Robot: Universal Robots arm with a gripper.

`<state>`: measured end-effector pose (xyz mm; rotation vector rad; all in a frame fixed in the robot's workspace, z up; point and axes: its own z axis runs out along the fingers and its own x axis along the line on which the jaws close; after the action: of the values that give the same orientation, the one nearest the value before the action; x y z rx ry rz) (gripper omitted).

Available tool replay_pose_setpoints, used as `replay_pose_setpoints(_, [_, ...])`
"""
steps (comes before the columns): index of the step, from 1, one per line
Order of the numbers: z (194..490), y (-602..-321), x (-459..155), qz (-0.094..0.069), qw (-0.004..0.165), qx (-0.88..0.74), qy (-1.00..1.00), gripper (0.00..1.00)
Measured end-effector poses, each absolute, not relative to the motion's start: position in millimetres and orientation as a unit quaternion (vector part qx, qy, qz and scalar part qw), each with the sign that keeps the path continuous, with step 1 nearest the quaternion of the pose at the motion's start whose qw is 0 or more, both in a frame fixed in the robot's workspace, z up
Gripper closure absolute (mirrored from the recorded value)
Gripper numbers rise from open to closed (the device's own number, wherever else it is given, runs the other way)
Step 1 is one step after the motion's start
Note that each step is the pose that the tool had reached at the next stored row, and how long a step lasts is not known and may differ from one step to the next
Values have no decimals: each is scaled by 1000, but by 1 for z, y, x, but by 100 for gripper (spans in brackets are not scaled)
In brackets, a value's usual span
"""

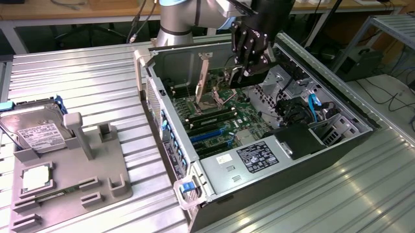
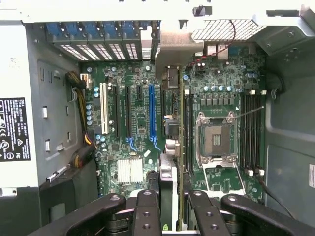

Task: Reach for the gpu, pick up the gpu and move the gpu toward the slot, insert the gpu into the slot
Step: 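Insert the gpu into the slot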

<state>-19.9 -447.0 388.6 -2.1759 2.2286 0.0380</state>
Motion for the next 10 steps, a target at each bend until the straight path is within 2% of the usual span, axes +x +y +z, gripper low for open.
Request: replay_pose_setpoints(10, [385,-447,-21,19,7,-698,716,73])
